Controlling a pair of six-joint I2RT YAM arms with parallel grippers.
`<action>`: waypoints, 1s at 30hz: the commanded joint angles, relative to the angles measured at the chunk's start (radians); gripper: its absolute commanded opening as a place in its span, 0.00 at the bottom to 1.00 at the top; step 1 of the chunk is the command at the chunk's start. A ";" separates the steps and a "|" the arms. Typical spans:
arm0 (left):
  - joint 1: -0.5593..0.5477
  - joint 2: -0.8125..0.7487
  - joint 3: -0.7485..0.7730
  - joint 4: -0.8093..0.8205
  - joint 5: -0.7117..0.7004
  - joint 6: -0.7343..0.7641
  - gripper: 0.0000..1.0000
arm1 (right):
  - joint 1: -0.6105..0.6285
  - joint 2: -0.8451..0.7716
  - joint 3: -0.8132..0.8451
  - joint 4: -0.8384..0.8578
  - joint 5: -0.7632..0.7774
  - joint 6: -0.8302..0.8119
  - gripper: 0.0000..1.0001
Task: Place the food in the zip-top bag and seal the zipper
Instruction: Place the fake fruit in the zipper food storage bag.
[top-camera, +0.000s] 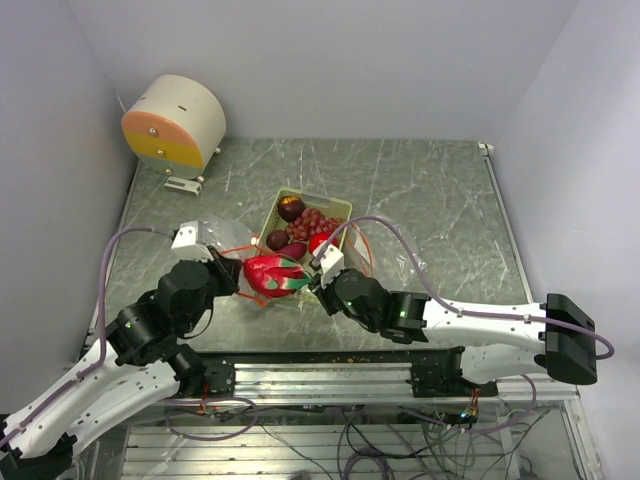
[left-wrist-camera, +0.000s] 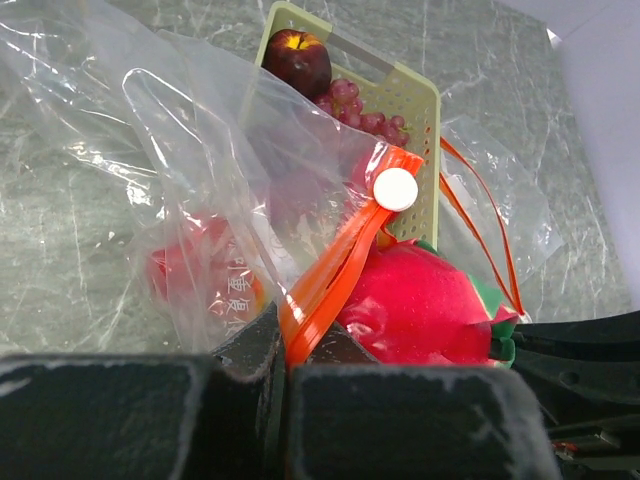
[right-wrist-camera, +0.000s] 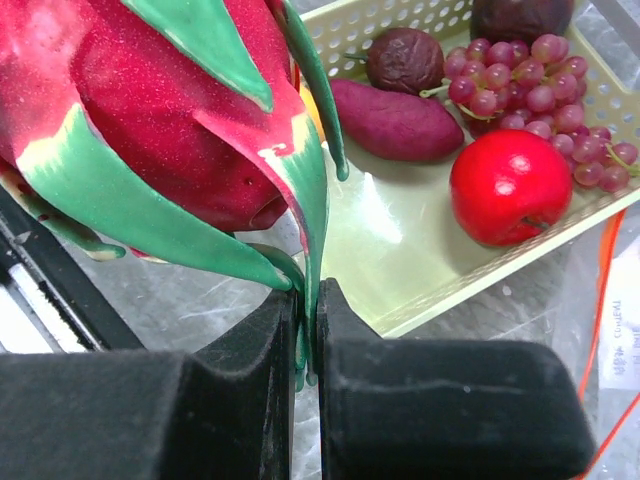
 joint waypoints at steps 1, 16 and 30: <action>-0.001 0.027 0.050 0.042 0.041 0.036 0.07 | 0.001 0.021 0.075 0.017 0.080 -0.001 0.00; -0.001 0.372 0.232 0.133 0.194 0.157 0.07 | 0.182 0.223 0.350 -0.160 0.534 -0.075 0.00; 0.000 0.241 0.054 0.215 0.198 0.035 0.07 | 0.139 0.195 0.268 0.251 0.802 0.025 0.00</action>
